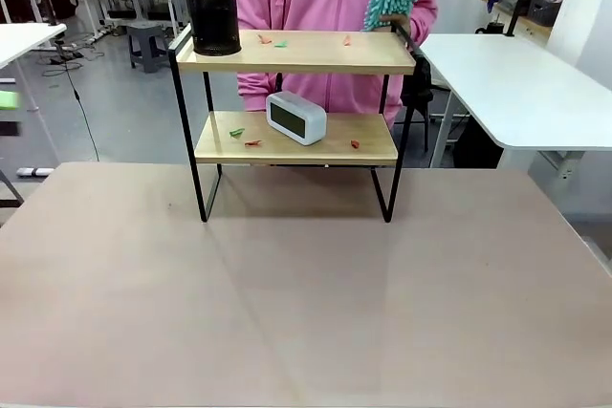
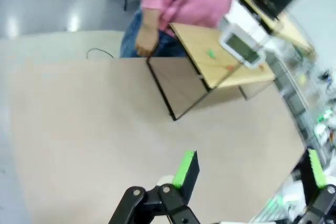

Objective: Clean the shelf.
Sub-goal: Pick up the Duster from the human.

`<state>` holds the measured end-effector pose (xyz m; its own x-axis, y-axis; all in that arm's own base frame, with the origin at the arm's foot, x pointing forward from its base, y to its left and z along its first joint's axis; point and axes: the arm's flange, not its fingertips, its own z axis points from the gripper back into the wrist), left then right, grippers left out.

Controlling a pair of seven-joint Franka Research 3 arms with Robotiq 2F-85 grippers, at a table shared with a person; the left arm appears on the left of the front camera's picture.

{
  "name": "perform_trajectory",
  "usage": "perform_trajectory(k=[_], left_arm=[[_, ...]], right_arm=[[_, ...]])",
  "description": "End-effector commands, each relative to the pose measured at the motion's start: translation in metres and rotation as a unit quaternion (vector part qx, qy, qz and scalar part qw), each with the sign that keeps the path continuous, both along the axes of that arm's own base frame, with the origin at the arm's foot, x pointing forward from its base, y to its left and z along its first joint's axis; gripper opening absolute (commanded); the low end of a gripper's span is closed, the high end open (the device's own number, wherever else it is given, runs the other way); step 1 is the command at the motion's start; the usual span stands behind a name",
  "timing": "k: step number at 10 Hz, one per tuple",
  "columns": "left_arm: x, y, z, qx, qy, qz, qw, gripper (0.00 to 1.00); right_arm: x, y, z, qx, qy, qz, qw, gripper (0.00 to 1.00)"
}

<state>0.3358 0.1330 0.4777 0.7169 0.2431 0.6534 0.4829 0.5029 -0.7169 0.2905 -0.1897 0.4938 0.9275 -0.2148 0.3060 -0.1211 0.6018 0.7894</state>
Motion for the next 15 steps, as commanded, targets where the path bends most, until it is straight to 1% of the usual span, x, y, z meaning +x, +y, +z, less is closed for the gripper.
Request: perform_trajectory(k=[1,2,3,15], left_arm=[[0.028,0.018,-0.051,-0.173,0.115,0.144,0.967,1.0],[0.0,0.0,0.0,0.0,0.0,0.0,1.0,1.0],[0.0,0.0,0.0,0.0,0.0,0.0,1.0,1.0],[0.0,0.0,0.0,0.0,0.0,0.0,1.0,1.0]], right_arm=[[0.03,-0.024,-0.066,0.255,0.036,-0.187,0.948,1.0],[0.026,-0.026,-0.089,0.251,0.052,-0.22,0.941,1.0],[0.001,-0.029,-0.04,0.065,0.032,-0.056,0.996,1.0],[0.001,-0.029,-0.04,0.065,0.032,-0.056,0.996,1.0]])
